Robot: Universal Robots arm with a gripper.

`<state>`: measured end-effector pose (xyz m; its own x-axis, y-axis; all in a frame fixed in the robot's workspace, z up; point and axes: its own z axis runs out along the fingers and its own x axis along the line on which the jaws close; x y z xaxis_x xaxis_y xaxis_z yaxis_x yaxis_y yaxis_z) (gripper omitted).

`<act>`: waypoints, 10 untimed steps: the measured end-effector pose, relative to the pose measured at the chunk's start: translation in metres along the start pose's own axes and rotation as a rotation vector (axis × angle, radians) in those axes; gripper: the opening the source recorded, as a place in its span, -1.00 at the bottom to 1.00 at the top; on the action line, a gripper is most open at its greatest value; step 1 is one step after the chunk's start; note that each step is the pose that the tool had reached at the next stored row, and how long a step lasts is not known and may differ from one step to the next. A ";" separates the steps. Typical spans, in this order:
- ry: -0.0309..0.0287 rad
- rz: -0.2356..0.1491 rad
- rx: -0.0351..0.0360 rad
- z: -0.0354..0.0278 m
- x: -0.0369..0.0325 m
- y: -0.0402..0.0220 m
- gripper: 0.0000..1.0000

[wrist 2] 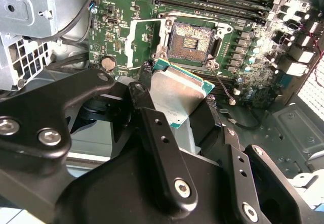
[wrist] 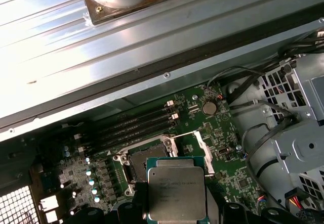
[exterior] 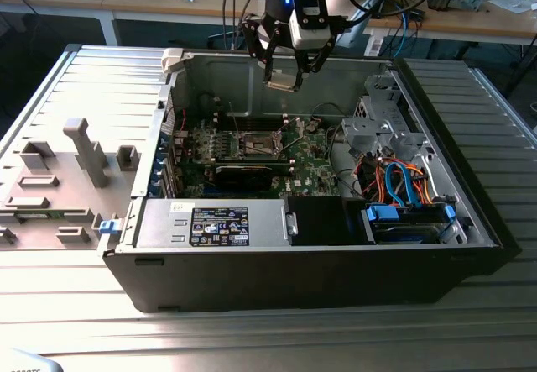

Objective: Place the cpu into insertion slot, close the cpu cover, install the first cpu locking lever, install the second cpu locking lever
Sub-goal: 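Place the cpu into insertion slot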

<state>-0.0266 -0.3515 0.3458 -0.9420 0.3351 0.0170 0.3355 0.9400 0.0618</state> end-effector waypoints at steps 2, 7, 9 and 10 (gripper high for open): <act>0.0000 0.001 0.0000 0.0001 0.0000 0.0000 0.09; -0.0004 0.007 -0.0001 0.0003 0.0000 0.0000 0.09; -0.0005 0.009 -0.0001 0.0004 0.0000 0.0000 0.09; -0.0006 0.010 -0.0001 0.0005 0.0000 0.0000 0.09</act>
<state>-0.0266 -0.3515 0.3454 -0.9387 0.3444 0.0170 0.3448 0.9367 0.0617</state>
